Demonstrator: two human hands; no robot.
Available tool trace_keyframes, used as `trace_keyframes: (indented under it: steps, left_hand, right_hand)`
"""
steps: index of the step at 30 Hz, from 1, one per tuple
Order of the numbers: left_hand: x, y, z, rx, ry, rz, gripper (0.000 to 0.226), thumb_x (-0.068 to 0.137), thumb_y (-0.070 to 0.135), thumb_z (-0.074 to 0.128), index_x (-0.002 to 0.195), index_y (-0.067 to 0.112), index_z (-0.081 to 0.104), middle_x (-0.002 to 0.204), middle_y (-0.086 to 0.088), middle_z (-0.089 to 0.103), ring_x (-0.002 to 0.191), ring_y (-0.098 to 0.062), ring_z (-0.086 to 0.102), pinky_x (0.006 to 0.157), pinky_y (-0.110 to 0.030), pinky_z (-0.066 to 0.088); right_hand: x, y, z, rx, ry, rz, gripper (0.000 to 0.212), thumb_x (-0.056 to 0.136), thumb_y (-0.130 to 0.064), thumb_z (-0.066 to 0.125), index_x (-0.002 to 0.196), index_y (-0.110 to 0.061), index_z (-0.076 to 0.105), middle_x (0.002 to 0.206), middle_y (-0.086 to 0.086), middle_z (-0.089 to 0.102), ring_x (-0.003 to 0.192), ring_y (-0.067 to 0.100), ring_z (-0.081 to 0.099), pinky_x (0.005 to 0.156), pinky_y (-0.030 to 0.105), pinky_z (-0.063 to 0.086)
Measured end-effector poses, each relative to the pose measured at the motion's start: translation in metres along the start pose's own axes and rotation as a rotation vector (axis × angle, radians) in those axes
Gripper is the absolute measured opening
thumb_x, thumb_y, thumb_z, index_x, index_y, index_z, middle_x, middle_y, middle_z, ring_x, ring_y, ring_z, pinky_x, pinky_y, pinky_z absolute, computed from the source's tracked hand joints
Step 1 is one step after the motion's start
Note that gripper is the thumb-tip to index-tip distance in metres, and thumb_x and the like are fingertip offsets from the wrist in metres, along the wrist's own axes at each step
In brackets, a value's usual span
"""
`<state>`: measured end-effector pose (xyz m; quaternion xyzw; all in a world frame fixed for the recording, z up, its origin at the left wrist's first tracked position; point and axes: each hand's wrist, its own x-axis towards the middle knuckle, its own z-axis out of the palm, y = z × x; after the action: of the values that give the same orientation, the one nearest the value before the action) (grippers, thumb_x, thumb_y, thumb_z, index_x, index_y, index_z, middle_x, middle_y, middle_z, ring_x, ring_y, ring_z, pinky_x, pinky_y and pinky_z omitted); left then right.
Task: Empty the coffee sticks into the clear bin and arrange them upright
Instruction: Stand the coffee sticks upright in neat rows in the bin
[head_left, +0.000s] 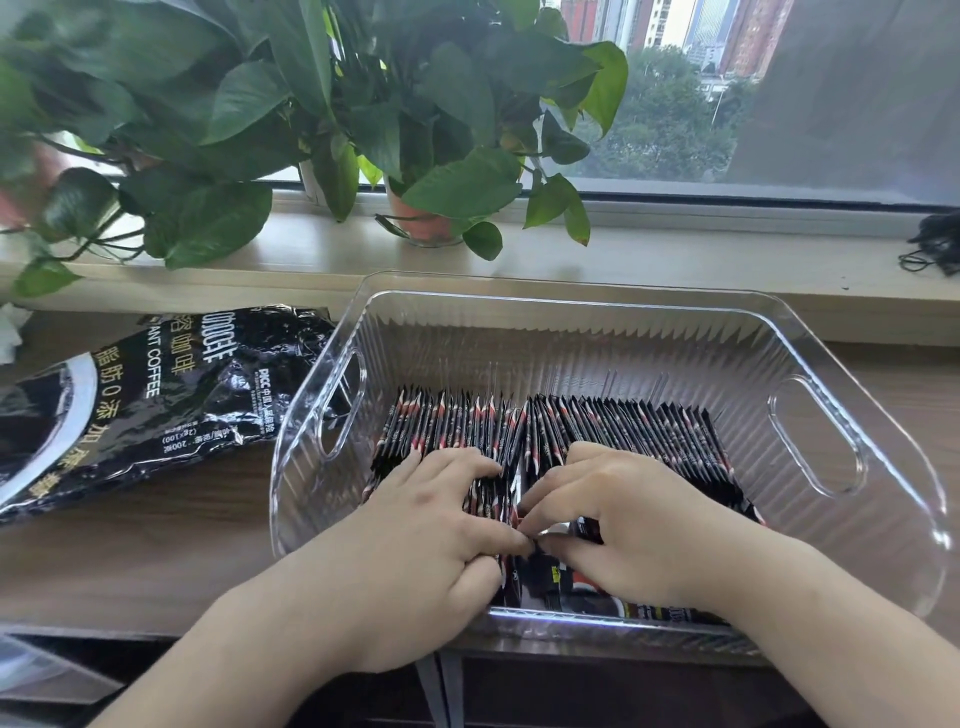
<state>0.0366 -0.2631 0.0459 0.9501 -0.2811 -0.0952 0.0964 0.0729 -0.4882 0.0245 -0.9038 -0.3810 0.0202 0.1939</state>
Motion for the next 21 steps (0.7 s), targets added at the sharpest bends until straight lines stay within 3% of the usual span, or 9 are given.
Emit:
trace_keyframes:
  steps: [4, 8, 13, 18, 21]
  left_hand:
    - [-0.002, 0.002, 0.0, 0.029, 0.081, 0.014, 0.073, 0.077, 0.048, 0.008, 0.142, 0.042, 0.043, 0.138, 0.016, 0.031, 0.132, 0.001, 0.017, 0.116, -0.026, 0.018]
    - [0.0, 0.004, -0.002, 0.045, 0.065, 0.034, 0.074, 0.08, 0.044, 0.011, 0.145, 0.033, 0.044, 0.148, 0.019, 0.034, 0.139, 0.002, 0.012, 0.114, -0.017, 0.001]
    - [0.004, 0.006, -0.009, 0.077, -0.027, 0.022, 0.057, 0.094, 0.035, 0.027, 0.151, 0.033, 0.031, 0.159, 0.02, 0.022, 0.146, 0.002, -0.002, 0.122, -0.034, -0.008]
    - [0.01, 0.007, -0.01, 0.133, -0.087, 0.006, 0.057, 0.097, 0.034, 0.033, 0.153, 0.03, 0.025, 0.163, 0.017, 0.013, 0.149, -0.001, -0.01, 0.123, -0.045, -0.008]
    - [0.009, 0.007, -0.01, 0.122, -0.05, 0.023, 0.056, 0.096, 0.035, 0.032, 0.151, 0.029, 0.031, 0.161, 0.017, 0.019, 0.149, -0.002, -0.003, 0.123, -0.042, -0.004]
  right_hand:
    - [0.0, -0.001, -0.001, -0.036, -0.005, 0.04, 0.022, 0.088, -0.038, 0.059, 0.101, -0.032, 0.075, 0.098, -0.02, 0.072, 0.091, 0.006, 0.054, 0.078, 0.031, 0.051]
    - [0.0, -0.001, 0.0, -0.022, 0.007, 0.054, 0.031, 0.086, -0.04, 0.05, 0.101, -0.033, 0.075, 0.098, -0.021, 0.072, 0.091, 0.005, 0.055, 0.079, 0.03, 0.051]
    - [0.0, -0.003, -0.001, -0.045, 0.005, 0.063, 0.034, 0.085, -0.04, 0.046, 0.098, -0.031, 0.076, 0.096, -0.019, 0.072, 0.087, 0.006, 0.056, 0.079, 0.025, 0.049]
    - [-0.001, -0.005, -0.002, -0.027, -0.01, 0.082, 0.026, 0.085, -0.034, 0.053, 0.097, -0.03, 0.076, 0.095, -0.019, 0.072, 0.086, 0.003, 0.055, 0.081, 0.01, 0.041]
    - [0.0, -0.006, -0.002, -0.038, -0.001, 0.076, 0.031, 0.083, -0.037, 0.049, 0.097, -0.031, 0.076, 0.094, -0.02, 0.072, 0.087, 0.006, 0.055, 0.077, 0.024, 0.049]
